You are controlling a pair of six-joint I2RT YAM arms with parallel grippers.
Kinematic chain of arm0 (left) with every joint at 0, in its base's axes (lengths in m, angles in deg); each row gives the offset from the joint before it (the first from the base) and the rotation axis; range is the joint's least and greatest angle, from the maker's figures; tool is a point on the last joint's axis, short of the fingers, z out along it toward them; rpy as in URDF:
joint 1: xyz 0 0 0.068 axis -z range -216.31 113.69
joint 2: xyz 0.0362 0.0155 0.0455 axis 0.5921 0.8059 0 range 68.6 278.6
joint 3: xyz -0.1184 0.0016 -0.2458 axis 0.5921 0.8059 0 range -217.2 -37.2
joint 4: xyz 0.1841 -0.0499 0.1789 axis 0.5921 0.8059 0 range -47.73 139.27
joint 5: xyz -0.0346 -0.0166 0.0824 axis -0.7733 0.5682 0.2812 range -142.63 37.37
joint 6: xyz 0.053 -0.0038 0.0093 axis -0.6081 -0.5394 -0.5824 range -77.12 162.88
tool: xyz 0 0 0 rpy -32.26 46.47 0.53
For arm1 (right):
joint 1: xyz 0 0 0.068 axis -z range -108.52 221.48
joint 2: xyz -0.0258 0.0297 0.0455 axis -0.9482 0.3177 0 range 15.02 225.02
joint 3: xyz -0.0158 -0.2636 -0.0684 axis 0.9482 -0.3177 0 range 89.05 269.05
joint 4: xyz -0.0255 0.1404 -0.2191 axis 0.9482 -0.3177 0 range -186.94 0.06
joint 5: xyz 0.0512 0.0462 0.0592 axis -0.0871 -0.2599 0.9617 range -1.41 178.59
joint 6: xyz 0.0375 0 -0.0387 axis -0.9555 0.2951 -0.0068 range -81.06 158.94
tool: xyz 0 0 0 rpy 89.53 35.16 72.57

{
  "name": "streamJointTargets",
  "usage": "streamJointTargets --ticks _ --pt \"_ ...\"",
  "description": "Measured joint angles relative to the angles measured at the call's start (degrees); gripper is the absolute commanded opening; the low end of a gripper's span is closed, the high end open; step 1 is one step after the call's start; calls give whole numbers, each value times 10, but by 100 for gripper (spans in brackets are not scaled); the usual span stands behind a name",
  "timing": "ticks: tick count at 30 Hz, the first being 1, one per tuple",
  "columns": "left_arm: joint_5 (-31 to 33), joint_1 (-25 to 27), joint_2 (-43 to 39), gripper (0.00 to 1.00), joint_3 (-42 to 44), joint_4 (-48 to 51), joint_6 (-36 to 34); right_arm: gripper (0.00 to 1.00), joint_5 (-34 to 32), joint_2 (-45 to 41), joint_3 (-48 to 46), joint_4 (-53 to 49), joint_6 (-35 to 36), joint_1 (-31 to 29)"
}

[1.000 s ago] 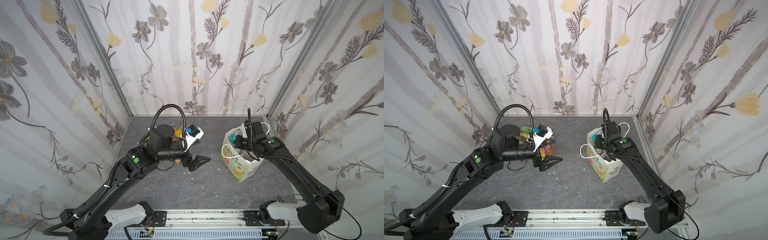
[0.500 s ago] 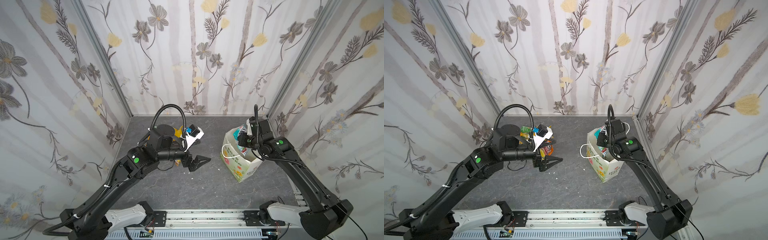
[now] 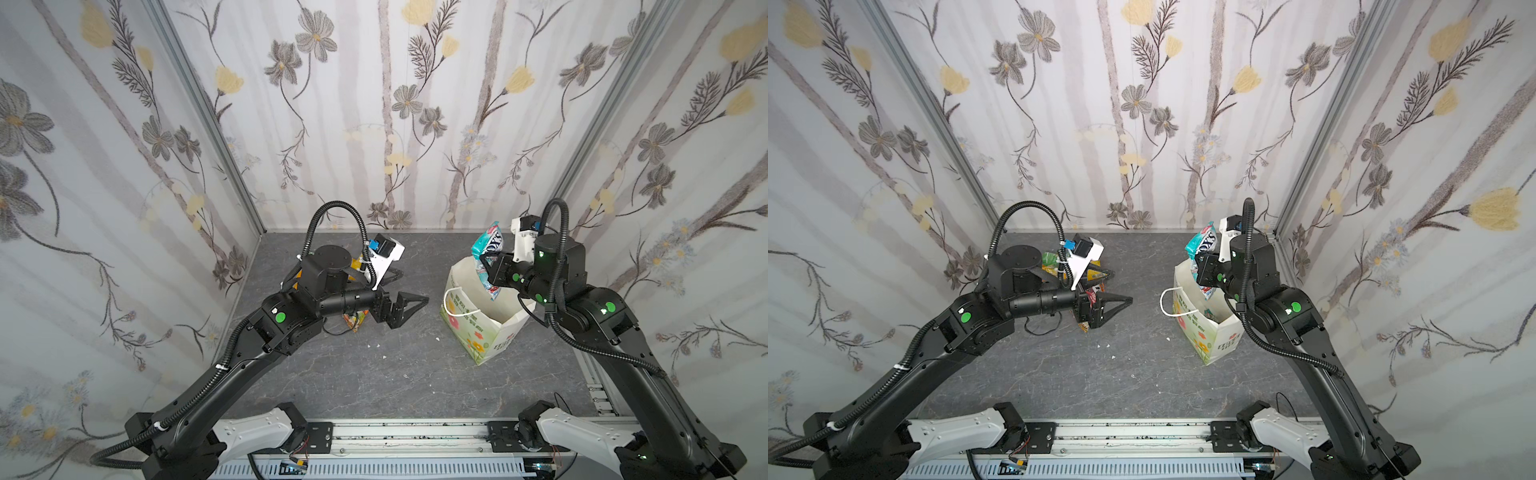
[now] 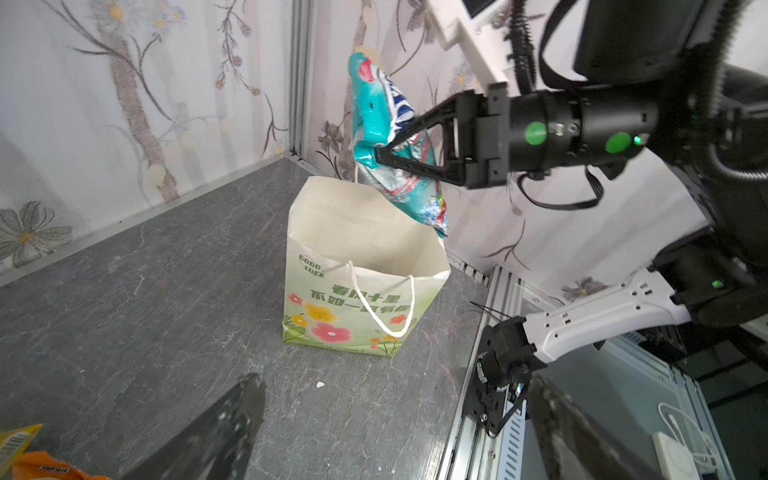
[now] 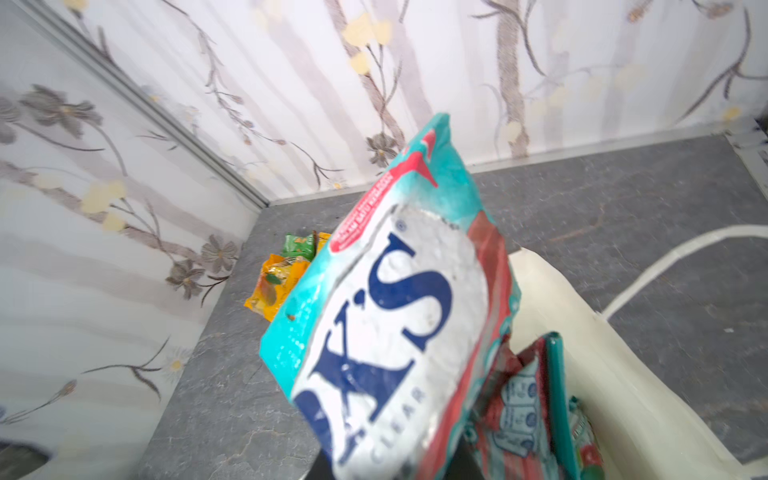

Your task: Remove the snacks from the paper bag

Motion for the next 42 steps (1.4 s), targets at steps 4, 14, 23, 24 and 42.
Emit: streamJointTargets --ticks 4,14,23,24,42 --pt "29 -1 14 100 -26 -3 71 0 -16 3 30 22 23 -46" --pt "78 -33 14 100 -57 -9 192 0 -21 36 43 59 80 -152" --pt "48 -94 7 100 -38 -47 287 0 13 130 92 44 131 -232" --pt "41 -99 7 100 -34 -52 295 0 17 141 101 37 135 -237" --pt "-101 -141 31 65 47 -160 414 1 49 196 152 19 163 -266"
